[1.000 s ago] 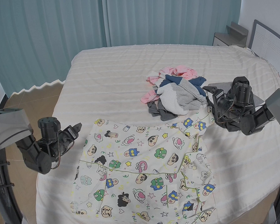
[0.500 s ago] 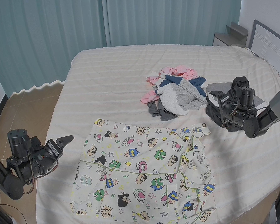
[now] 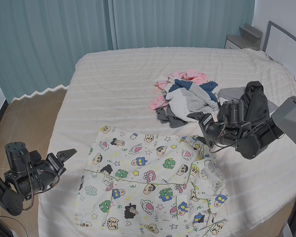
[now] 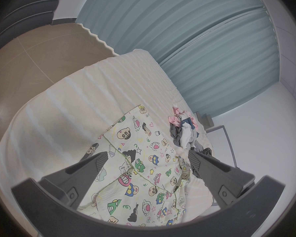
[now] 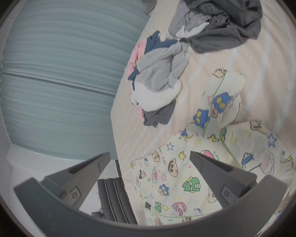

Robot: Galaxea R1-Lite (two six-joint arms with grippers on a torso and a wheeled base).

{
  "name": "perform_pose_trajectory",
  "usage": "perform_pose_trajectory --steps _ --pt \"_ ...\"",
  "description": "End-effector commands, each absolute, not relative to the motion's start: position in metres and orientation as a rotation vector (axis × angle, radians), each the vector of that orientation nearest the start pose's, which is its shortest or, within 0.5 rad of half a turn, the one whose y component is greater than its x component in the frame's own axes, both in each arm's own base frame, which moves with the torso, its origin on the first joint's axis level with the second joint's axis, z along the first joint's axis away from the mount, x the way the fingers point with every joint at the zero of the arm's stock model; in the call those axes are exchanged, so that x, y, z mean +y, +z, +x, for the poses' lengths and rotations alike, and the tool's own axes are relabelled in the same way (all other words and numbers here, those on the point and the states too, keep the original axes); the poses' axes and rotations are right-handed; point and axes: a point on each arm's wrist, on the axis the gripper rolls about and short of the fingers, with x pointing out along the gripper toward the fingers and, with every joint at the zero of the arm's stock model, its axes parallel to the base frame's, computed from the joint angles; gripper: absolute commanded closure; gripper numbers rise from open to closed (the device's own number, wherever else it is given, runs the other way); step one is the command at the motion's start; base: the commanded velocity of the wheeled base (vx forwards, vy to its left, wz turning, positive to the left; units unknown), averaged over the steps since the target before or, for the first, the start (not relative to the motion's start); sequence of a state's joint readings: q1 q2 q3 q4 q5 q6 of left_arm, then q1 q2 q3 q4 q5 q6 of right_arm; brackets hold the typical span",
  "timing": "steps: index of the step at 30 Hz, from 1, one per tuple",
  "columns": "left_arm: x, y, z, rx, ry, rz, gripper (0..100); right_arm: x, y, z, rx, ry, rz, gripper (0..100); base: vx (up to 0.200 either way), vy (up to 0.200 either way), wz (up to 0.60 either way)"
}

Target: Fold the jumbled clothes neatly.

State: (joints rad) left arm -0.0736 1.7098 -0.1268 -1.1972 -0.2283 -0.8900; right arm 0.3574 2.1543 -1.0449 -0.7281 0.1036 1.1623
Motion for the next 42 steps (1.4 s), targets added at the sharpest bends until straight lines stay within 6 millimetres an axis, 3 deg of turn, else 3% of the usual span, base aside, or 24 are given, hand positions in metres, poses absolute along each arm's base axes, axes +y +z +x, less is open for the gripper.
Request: perform_pose_trajectory --steps 1,8,16,23,34,36,42 --pt "-0.019 0.069 0.212 0.535 -0.081 -0.906 0 0.159 0.060 0.386 0.677 0.144 1.047 0 0.000 0.000 0.00" --pt "-0.020 0.060 0.214 0.536 -0.077 -0.910 0 0.151 0.029 0.389 0.756 0.062 1.022 0 0.000 0.000 0.00" --pt "-0.019 0.053 0.214 0.532 -0.076 -0.910 0 0.149 0.022 0.389 0.781 0.023 1.006 0 0.000 0.000 0.00" --pt "-0.019 0.052 0.214 0.534 -0.075 -0.910 0 0.134 0.013 0.406 0.713 -0.047 0.974 0 0.000 0.000 0.00" --pt "-0.017 0.053 0.214 0.527 -0.068 -0.912 0 0.140 0.027 0.442 0.583 -0.007 1.005 0 0.000 0.000 0.00" --pt "-0.016 0.053 0.215 0.519 -0.065 -0.914 0 0.144 0.040 0.461 0.509 0.041 1.030 0 0.000 0.000 0.00" --pt "-0.015 0.052 0.216 0.521 -0.058 -0.914 0 0.149 0.066 0.477 0.421 0.105 1.054 0 0.000 0.000 0.00"
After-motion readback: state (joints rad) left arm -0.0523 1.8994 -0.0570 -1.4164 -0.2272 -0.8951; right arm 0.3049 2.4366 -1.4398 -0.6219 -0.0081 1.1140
